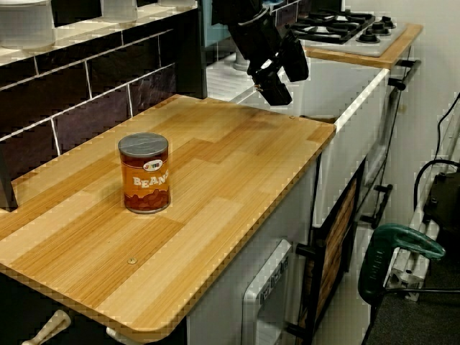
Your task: Push into sink
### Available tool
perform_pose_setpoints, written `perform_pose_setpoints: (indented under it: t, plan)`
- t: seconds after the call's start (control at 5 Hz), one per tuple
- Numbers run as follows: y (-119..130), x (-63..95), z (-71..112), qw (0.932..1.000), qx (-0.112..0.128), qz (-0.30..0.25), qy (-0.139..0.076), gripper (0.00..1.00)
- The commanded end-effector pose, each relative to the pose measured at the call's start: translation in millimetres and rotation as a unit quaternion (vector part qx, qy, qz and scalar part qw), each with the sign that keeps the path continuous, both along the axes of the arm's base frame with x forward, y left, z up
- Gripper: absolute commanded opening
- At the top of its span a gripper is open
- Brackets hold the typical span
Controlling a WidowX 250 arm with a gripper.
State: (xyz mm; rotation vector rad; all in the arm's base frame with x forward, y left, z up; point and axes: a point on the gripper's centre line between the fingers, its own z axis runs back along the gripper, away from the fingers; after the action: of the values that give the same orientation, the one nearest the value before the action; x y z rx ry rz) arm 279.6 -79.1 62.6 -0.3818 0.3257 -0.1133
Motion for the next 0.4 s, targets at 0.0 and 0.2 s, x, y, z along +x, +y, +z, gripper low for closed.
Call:
perform_pose_setpoints:
  t: [0.0, 0.2]
  plan:
    - [0, 0.0, 0.0, 1.0000, 0.000, 0.000, 0.000, 1.00]
    - [40, -26.1, 27.7, 0.9991, 0.003, 0.005, -0.041, 1.00]
